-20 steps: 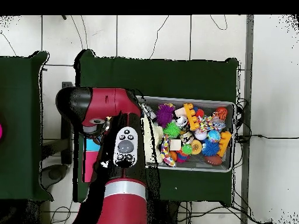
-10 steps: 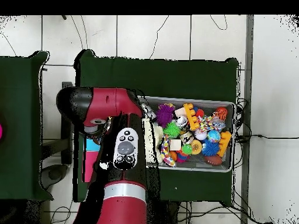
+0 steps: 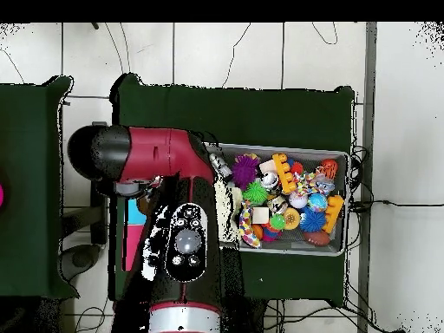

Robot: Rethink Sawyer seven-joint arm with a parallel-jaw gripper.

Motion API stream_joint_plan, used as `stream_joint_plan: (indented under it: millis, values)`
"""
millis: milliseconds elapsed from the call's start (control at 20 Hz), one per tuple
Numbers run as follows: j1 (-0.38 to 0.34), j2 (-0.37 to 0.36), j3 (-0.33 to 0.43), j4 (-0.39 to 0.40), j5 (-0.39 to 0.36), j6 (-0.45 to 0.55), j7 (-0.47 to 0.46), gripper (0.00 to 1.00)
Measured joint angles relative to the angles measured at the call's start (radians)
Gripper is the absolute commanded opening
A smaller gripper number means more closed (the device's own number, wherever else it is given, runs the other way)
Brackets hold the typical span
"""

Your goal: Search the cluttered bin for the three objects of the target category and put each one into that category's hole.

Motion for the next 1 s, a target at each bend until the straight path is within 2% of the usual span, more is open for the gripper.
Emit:
stream_joint_plan:
  millis: [200,550,700,800,1000]
  values:
    - [-0.004,-0.061,0.000,0.019,0.028,-0.094,0.000,1.00]
    - [-0.005,-0.126,-0.017,0.025,0.020,-0.091,0.000,1.00]
    - [0.012,-0.132,-0.057,0.025,-0.036,-0.061,0.000,1.00]
    - [0.030,-0.129,-0.098,0.025,-0.114,-0.041,0.000,1.00]
    - [0.038,-0.124,-0.124,0.025,-0.178,-0.040,0.000,1.00]
